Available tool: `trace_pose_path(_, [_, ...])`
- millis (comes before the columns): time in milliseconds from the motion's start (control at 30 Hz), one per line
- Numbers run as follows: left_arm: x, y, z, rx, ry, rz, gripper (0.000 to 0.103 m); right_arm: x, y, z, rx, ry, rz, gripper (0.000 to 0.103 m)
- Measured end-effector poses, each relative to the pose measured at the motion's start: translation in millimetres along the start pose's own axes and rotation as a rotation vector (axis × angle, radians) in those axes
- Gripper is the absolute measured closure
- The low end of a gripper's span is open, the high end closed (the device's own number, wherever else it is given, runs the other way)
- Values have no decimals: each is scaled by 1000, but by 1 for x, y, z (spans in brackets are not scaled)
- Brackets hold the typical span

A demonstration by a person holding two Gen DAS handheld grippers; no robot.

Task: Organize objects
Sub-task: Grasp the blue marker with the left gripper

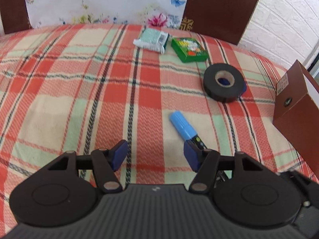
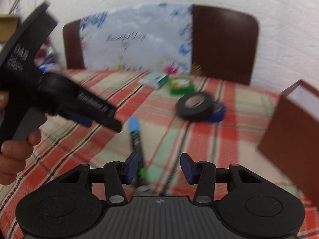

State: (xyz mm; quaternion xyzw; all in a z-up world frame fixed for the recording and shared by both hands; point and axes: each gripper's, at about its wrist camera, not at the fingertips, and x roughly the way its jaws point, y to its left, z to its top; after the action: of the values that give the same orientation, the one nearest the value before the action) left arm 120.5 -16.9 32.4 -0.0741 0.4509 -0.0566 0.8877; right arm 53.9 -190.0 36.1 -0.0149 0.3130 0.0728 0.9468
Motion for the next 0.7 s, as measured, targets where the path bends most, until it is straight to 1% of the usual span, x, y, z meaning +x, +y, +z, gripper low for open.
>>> trace_pose_path(33, [2, 0, -2, -1, 8, -17, 39, 5, 4, -3, 0, 19, 5, 59])
trace_pose_path(67, [2, -2, -4, 5, 6, -25, 39, 11, 8, -5, 3, 39, 4, 64])
trace_pose_path(100, [3, -5, -5, 15, 4, -31, 39, 15, 10, -8, 9, 56, 0, 66])
trace_pose_path(133, [4, -7, -5, 23, 5, -38, 39, 14, 10, -11, 15, 41, -8, 72])
trace_pose_path(167, [5, -9, -6, 27, 5, -39, 38, 13, 11, -11, 12, 34, -8, 85])
trace_pose_path(233, [7, -13, -6, 35, 1, -47, 40, 13, 12, -7, 16, 36, -3, 88])
trace_pose_path(267, [7, -14, -6, 38, -3, -46, 44, 13, 11, -6, 28, 37, 0, 88])
trace_pose_path(300, [7, -15, -5, 42, -3, -50, 57, 11, 9, -5, 52, 38, 19, 88])
trace_pose_path(333, [8, -16, -4, 43, 8, -67, 68, 10, 7, -4, 87, 35, 35, 88])
trace_pose_path(367, [8, -15, -2, 35, 21, -87, 71, 7, 4, -3, 117, 25, 54, 88])
trace_pose_path(433, [4, -15, 2, 4, 35, -139, 71, 4, 3, 0, 147, 12, 82, 88])
trace_pose_path(467, [1, -14, 4, -11, 36, -159, 69, 2, 3, 2, 146, 9, 71, 88])
trace_pose_path(500, [-4, -16, 5, -30, 33, -175, 63, 1, 4, 3, 138, 3, 55, 88])
trace_pose_path(533, [-8, -17, 6, -41, 25, -189, 54, 1, 4, 3, 134, 1, 47, 88])
trace_pose_path(600, [-12, -22, 7, -32, 13, -180, 48, 1, -2, 2, 150, 11, 49, 88])
trace_pose_path(667, [-7, -27, 5, -24, 35, -164, 48, 2, -8, 0, 200, 25, 74, 88])
trace_pose_path(700, [-4, -29, 4, -31, 51, -170, 49, 2, -12, 0, 238, 28, 99, 88])
